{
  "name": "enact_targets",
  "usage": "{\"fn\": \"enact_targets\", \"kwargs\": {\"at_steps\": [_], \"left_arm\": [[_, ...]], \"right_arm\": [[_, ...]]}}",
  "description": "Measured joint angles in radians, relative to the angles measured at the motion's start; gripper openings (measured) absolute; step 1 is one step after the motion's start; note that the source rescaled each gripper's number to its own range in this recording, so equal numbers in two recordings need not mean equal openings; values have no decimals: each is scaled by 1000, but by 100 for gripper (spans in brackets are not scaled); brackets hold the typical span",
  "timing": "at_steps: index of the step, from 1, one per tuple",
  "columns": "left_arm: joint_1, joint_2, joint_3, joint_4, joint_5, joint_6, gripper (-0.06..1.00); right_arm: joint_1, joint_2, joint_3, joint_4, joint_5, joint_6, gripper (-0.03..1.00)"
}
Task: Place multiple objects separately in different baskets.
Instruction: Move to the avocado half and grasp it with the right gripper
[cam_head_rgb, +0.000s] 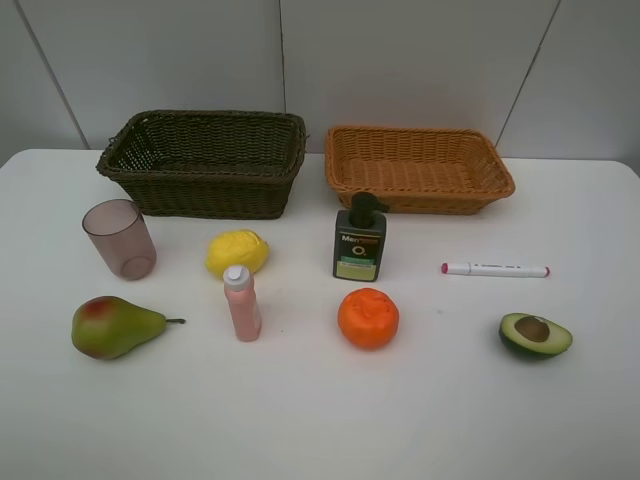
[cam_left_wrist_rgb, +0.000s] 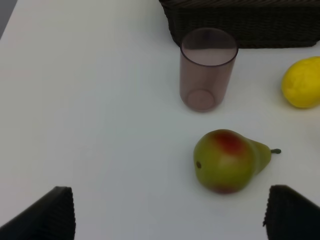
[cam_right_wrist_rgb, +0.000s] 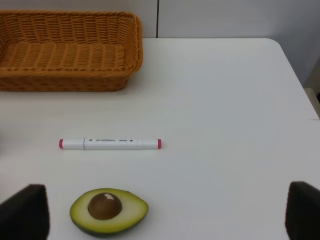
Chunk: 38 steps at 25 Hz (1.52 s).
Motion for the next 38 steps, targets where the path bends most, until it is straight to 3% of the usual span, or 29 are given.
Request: {"fn": "enact_targets", "kwargs": {"at_steps": [38], "left_arm": [[0, 0, 0, 0, 0, 0, 100]], "right_arm": [[0, 0, 0, 0, 0, 0, 100]]}}
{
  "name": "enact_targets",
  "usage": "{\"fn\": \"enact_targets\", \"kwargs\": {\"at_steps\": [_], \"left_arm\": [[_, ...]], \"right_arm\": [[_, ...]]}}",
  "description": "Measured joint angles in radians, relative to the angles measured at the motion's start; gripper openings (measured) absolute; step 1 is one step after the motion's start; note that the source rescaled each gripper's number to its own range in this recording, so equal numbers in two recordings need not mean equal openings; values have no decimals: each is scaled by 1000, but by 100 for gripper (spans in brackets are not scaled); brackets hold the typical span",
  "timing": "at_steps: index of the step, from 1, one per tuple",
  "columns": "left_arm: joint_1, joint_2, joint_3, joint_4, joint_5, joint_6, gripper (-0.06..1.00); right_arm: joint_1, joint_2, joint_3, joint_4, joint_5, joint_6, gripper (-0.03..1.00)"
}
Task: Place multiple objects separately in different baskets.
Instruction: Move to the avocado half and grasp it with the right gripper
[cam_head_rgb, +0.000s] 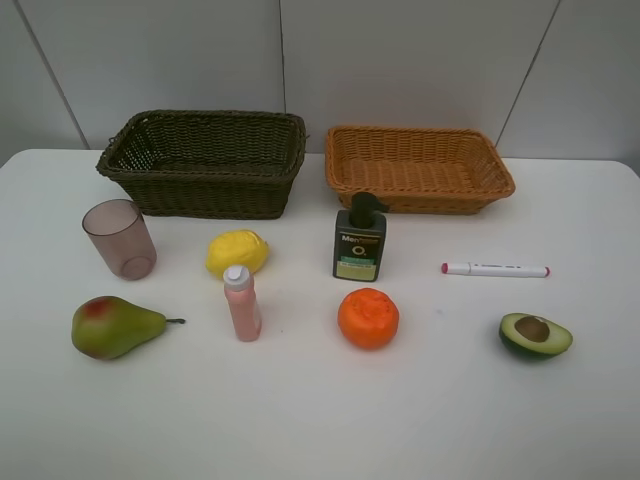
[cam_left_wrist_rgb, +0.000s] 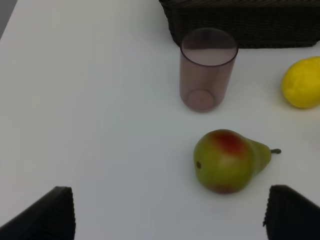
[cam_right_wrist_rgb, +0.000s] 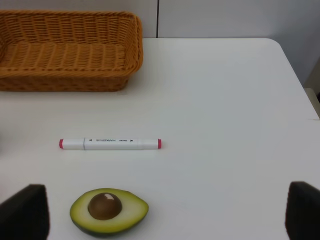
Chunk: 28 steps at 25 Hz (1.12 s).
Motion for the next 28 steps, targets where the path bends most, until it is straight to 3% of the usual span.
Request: {"fn": "enact_targets", "kwargs": {"at_steps": [22, 28], "left_arm": [[0, 0, 0, 0, 0, 0, 100], [0, 0, 0, 34, 0, 0, 100]], "right_arm": [[0, 0, 0, 0, 0, 0, 100], [0, 5, -12, 0, -8, 0, 100]]}}
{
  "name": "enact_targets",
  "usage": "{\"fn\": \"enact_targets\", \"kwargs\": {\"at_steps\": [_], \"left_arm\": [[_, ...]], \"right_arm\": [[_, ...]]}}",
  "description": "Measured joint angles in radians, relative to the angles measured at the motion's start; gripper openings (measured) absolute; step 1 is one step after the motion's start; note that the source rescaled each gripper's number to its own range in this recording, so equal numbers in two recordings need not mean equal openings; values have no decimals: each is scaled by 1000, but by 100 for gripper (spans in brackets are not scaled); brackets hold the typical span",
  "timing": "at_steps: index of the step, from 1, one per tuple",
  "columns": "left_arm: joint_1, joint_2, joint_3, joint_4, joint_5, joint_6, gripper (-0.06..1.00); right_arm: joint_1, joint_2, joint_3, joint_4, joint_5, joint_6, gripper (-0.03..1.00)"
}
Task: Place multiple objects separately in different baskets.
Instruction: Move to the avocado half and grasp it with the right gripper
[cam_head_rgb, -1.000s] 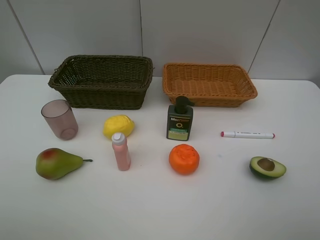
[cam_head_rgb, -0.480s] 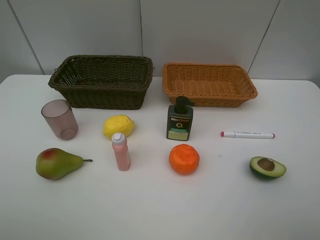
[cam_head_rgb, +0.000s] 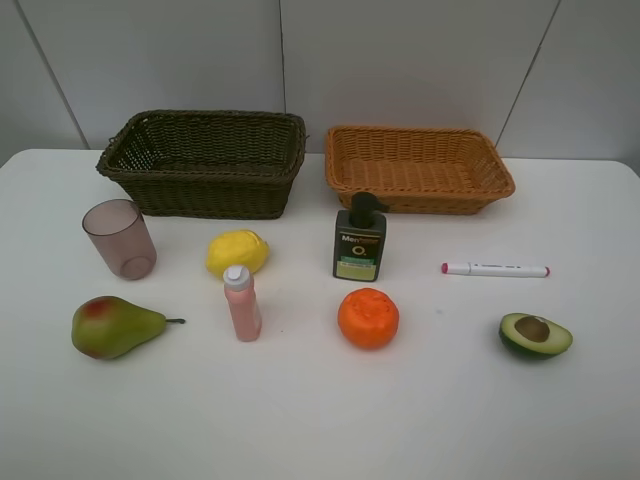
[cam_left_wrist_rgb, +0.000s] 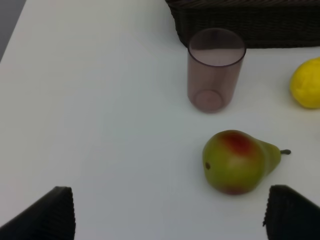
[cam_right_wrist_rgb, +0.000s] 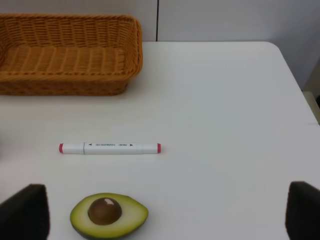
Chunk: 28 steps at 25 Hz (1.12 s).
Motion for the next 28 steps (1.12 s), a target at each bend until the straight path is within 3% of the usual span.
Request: {"fn": "enact_targets", "kwargs": {"at_steps": [5, 17, 28], "left_arm": [[0, 0, 0, 3, 0, 0, 100], [0, 0, 0, 3, 0, 0, 100], [0, 0, 0, 3, 0, 0, 100]], "right_arm": [[0, 133, -44, 0, -14, -54, 100], [0, 539, -96, -2, -72, -343, 100], [4, 885, -97, -4, -237, -364, 100]]}}
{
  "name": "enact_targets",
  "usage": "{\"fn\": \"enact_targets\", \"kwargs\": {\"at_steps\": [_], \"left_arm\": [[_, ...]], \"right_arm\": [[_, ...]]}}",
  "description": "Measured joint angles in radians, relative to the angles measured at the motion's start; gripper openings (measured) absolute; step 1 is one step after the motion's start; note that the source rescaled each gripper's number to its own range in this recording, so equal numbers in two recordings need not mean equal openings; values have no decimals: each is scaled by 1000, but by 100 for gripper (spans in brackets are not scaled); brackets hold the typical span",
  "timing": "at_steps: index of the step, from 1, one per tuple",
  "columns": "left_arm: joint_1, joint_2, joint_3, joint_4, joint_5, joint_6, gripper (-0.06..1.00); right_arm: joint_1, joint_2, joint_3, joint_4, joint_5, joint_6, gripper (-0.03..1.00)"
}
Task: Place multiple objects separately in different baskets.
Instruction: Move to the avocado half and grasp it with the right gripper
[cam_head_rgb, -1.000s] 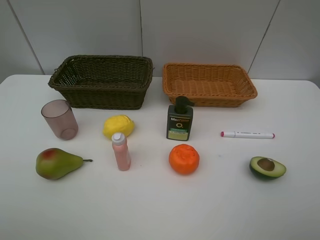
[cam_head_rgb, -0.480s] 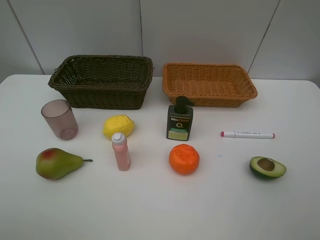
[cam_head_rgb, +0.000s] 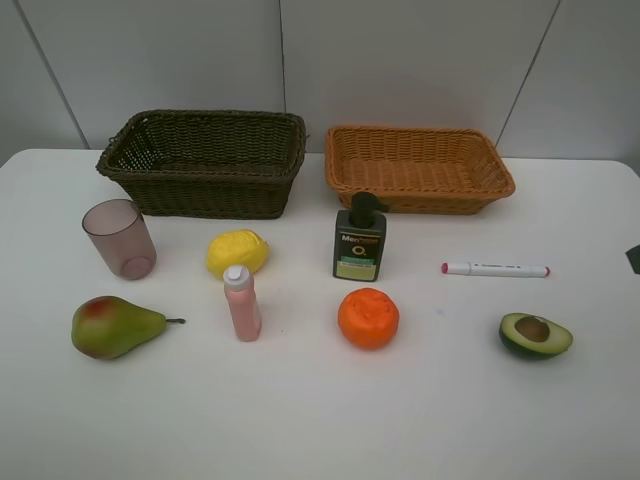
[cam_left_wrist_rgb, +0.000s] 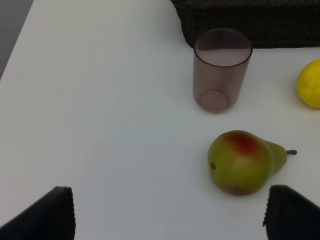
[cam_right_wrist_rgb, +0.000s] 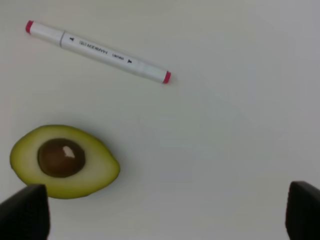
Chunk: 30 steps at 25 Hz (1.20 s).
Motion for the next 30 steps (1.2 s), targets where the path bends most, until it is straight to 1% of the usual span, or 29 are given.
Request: {"fn": "enact_targets", "kwargs": {"at_steps": [3, 8, 10, 13, 17, 23, 25, 30], "left_arm": [[0, 0, 0, 0, 0, 0, 100], [0, 0, 0, 0, 0, 0, 100], [0, 0, 0, 0, 0, 0, 100], [0, 0, 0, 0, 0, 0, 100], [0, 0, 0, 0, 0, 0, 100], [0, 0, 0, 0, 0, 0, 100], [0, 0, 0, 0, 0, 0, 100], [0, 0, 0, 0, 0, 0, 100]], "right_arm": [[54, 78, -1, -41, -1, 0, 100], [200, 182, -4, -169, -2, 0, 100], [235, 219, -4, -211, -7, 0, 100], [250, 281, -4, -240, -23, -24, 100], [253, 366, -4, -241, -67, -74, 100], [267, 463, 26, -222, -144, -208, 100], [271, 493, 39, -201, -170, -247, 100], [275, 578, 41, -180, -244, -279, 100]]}}
